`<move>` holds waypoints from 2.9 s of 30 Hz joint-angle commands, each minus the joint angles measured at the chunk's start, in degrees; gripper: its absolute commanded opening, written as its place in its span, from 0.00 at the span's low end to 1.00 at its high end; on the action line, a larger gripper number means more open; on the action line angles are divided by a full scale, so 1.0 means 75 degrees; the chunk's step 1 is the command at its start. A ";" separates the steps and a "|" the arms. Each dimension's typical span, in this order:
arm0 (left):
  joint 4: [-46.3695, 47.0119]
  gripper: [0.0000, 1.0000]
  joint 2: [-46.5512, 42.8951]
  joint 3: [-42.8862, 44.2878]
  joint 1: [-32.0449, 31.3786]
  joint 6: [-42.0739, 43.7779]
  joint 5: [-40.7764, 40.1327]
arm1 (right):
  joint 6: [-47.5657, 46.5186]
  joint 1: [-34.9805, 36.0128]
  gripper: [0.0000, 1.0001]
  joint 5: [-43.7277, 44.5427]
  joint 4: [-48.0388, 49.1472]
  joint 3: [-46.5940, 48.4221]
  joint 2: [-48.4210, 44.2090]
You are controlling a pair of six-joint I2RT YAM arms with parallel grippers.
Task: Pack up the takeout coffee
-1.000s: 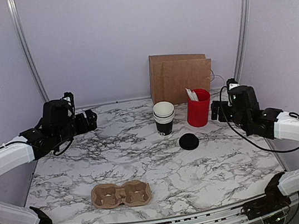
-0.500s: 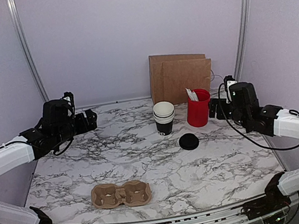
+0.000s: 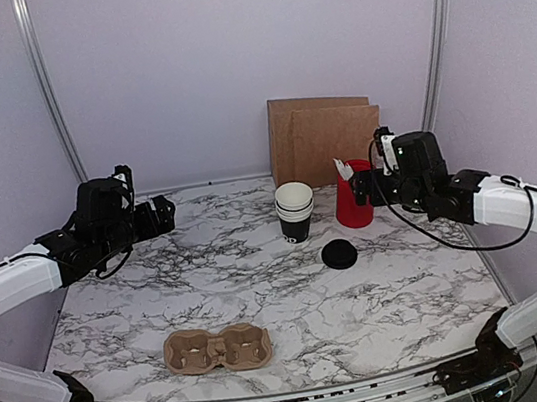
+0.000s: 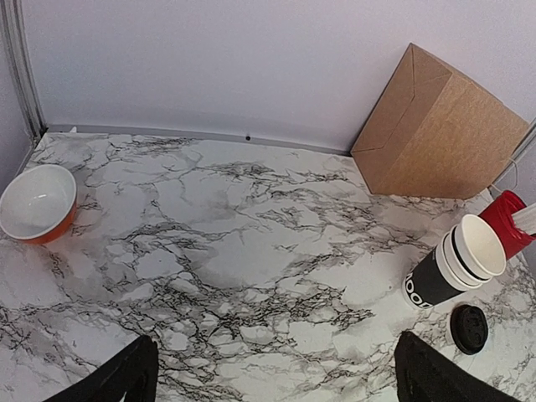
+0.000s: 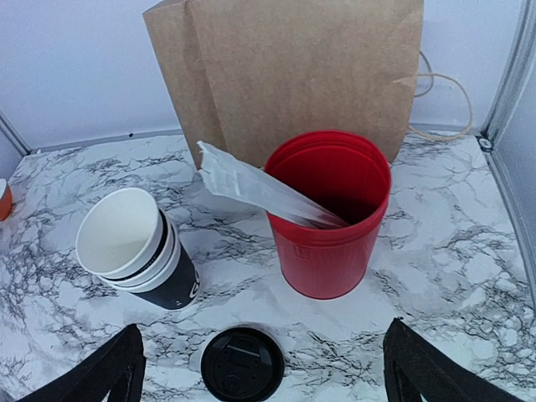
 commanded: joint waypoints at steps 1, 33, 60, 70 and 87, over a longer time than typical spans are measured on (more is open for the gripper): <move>0.0014 0.99 -0.0004 -0.0078 -0.0034 -0.0168 0.0236 | -0.0513 0.0690 0.96 -0.0146 -0.0505 0.0877 0.0512; -0.0316 0.99 0.0006 -0.0239 -0.0026 -0.0505 0.0714 | -0.0890 0.2068 0.44 0.0371 -0.4209 0.7818 0.6147; -0.0331 0.99 0.0138 -0.0163 -0.0028 -0.0631 0.0693 | -0.0757 0.1428 0.25 -0.1022 -0.4425 0.8041 0.6693; -0.0323 0.99 0.0219 -0.0128 -0.0024 -0.0643 0.0673 | -0.0813 0.1487 0.20 -0.0518 -0.4463 0.8030 0.6835; -0.0280 0.99 0.0264 -0.0138 -0.0030 -0.0730 0.0659 | -0.1166 0.1818 0.00 0.0527 -0.4913 0.8698 0.7006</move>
